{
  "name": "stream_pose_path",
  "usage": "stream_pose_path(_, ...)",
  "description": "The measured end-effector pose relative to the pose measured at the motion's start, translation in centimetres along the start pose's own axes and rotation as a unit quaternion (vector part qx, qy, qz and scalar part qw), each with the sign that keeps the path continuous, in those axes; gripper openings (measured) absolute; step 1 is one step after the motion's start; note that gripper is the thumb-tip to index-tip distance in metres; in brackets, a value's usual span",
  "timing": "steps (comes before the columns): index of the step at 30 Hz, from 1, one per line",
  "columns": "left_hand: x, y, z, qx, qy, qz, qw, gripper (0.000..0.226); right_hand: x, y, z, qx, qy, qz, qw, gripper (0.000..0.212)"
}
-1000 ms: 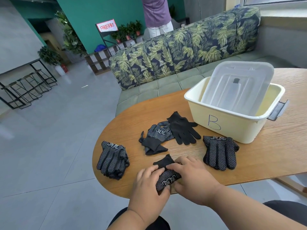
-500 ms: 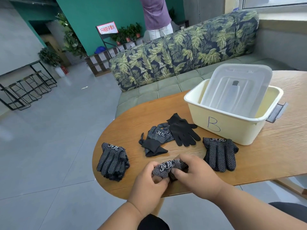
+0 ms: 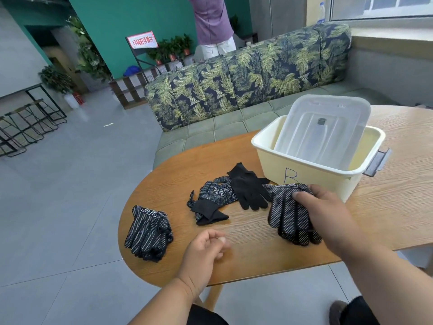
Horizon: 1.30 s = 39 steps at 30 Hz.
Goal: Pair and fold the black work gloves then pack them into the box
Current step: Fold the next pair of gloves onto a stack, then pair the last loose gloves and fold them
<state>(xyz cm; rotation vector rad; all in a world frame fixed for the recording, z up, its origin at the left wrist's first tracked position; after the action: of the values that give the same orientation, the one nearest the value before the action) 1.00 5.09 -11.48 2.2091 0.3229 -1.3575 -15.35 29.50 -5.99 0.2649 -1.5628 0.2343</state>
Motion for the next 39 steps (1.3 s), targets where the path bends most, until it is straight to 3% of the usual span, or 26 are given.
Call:
stream_pose_path(6, -0.1, 0.2, 0.1, -0.006, -0.004, -0.007, 1.000, 0.013, -1.8, 2.7, 1.6, -0.040, -0.029, -0.115, 0.992, 0.028)
stream_pose_path(14, 0.1, -0.2, -0.5, -0.009, -0.027, -0.003, 1.000, 0.011, -3.0, 2.6, 2.0, -0.033, -0.049, -0.141, 0.988, 0.036)
stream_pose_path(19, -0.1, -0.2, -0.8, -0.004, -0.042, -0.007, 0.999, 0.012, -2.7, 2.4, 1.8, -0.025, -0.043, -0.166, 0.985, 0.027)
stream_pose_path(22, 0.0, -0.3, -0.7, -0.003, -0.042, -0.001, 0.999, 0.013, -1.9, 2.3, 1.6, -0.035, 0.021, -0.326, 0.945, 0.020)
stream_pose_path(25, -0.1, -0.4, -0.8, 0.000, -0.045, -0.012, 0.999, 0.017, -1.2, 1.9, 0.9, -0.068, 0.070, -0.409, 0.907, 0.021)
stream_pose_path(30, 0.0, -0.5, -0.8, -0.004, -0.051, -0.009, 0.999, 0.029, -0.8, 1.2, 0.6, -0.068, 0.100, -0.480, 0.869, 0.036)
stream_pose_path(35, 0.2, -0.4, -0.7, -0.011, -0.054, 0.005, 0.998, 0.026, -1.7, 1.1, 0.9, -0.048, 0.084, -0.476, 0.874, 0.049)
stream_pose_path(39, 0.3, -0.3, -0.7, -0.015, -0.050, 0.011, 0.999, 0.025, -1.0, 0.5, 0.8, -0.093, 0.163, -0.498, 0.847, 0.047)
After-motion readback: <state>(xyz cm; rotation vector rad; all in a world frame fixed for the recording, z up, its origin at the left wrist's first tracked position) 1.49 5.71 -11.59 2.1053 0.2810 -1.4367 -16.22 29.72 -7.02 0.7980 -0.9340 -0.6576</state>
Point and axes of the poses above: each hand's wrist, its own z-axis towards the middle knuckle, its own y-axis out of the back of the hand, x = y × z, the point moved 6 cm from there along z, towards the middle knuckle, and after that the axes turned 10 degrees about y, right-handed, at the moved point
